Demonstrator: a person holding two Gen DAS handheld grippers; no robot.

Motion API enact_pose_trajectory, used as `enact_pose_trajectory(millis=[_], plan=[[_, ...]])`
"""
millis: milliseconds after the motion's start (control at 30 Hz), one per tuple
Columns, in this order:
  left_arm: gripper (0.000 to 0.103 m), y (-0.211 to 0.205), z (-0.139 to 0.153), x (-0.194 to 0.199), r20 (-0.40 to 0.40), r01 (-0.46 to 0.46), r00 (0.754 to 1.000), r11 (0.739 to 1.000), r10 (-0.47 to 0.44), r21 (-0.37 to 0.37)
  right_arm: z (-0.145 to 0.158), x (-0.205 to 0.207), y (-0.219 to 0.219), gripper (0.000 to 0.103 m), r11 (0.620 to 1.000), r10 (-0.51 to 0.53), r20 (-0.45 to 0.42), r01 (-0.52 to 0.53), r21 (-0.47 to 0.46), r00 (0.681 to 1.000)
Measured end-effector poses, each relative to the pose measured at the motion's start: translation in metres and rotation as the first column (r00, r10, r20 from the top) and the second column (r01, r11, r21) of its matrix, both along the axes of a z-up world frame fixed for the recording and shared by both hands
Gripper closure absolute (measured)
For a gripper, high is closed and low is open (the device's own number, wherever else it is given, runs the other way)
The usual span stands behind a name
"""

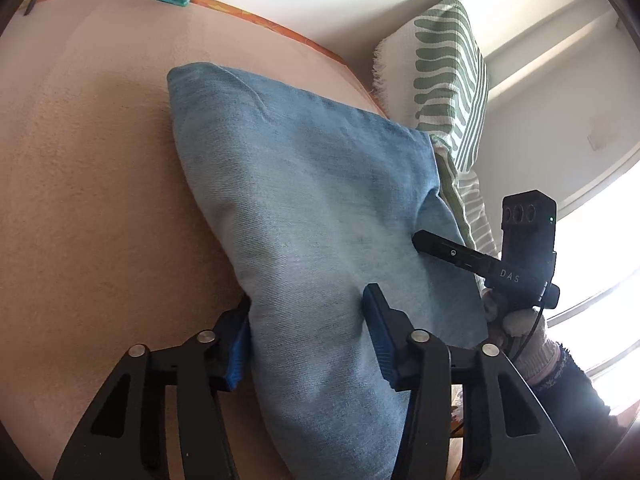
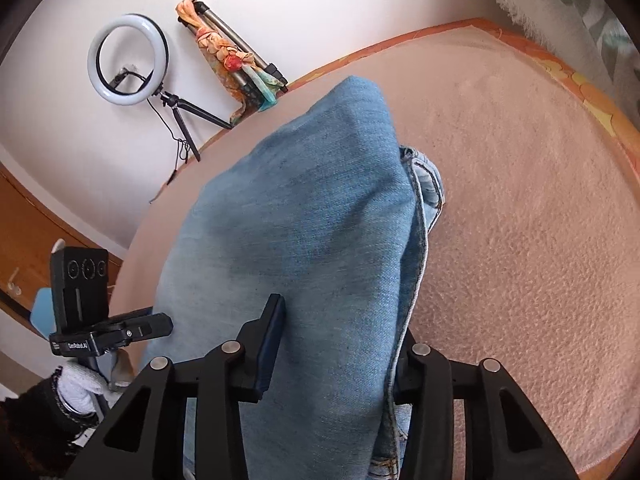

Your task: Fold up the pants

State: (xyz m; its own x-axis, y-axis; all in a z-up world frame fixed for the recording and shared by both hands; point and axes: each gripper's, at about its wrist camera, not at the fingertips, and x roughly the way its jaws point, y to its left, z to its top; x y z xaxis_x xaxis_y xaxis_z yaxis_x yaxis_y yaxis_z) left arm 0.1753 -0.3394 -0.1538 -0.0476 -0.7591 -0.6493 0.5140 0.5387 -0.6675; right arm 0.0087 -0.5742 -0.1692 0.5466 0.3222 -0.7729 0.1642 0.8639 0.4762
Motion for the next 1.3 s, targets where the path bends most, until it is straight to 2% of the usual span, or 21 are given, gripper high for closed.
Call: enact_pose_trajectory(millis=[33, 100, 300, 567, 800, 900, 1033, 1300], plan=[[0.063, 0.003, -0.001, 0.002, -0.016, -0.009, 1.0, 1.0, 0.009, -0.012, 0.004, 0.001, 0.003, 0.069, 1.0, -0.001, -0.006, 0.001, -0.028, 1.0], [0.066, 0.007, 0.0, 0.004, -0.037, -0.023, 0.999, 0.999, 0.022, -0.033, 0.014, 0.001, 0.01, 0.075, 0.997, -0.002, -0.005, 0.002, -0.079, 1.0], [0.07, 0.004, 0.012, 0.0, 0.007, -0.012, 1.0, 0.999, 0.012, -0.046, 0.04, 0.001, 0.028, 0.077, 0.982, 0.02, 0.025, -0.015, -0.188, 0.999], [0.072, -0.006, 0.035, -0.001, 0.063, 0.031, 0.998, 0.997, -0.027, -0.068, 0.074, 0.006, 0.048, 0.079, 0.973, 0.068, 0.087, -0.047, -0.228, 0.994], [0.073, -0.007, 0.033, 0.007, 0.061, 0.029, 0.998, 0.998, -0.025, -0.064, 0.083, 0.019, 0.058, 0.079, 0.961, 0.101, 0.101, -0.071, -0.267, 0.99], [0.075, -0.006, 0.038, 0.011, 0.075, 0.033, 0.997, 0.997, -0.028, -0.069, 0.084, 0.021, 0.054, 0.08, 0.97, 0.078, 0.109, -0.05, -0.237, 0.991], [0.075, -0.008, 0.045, 0.021, 0.086, 0.034, 0.996, 0.996, -0.026, -0.085, 0.094, 0.026, 0.051, 0.08, 0.969, 0.068, 0.14, -0.032, -0.244, 0.988], [0.075, -0.027, 0.063, 0.058, 0.126, 0.038, 0.992, 0.995, -0.026, -0.095, 0.111, 0.06, 0.032, 0.08, 0.967, 0.047, 0.19, 0.003, -0.256, 0.981]])
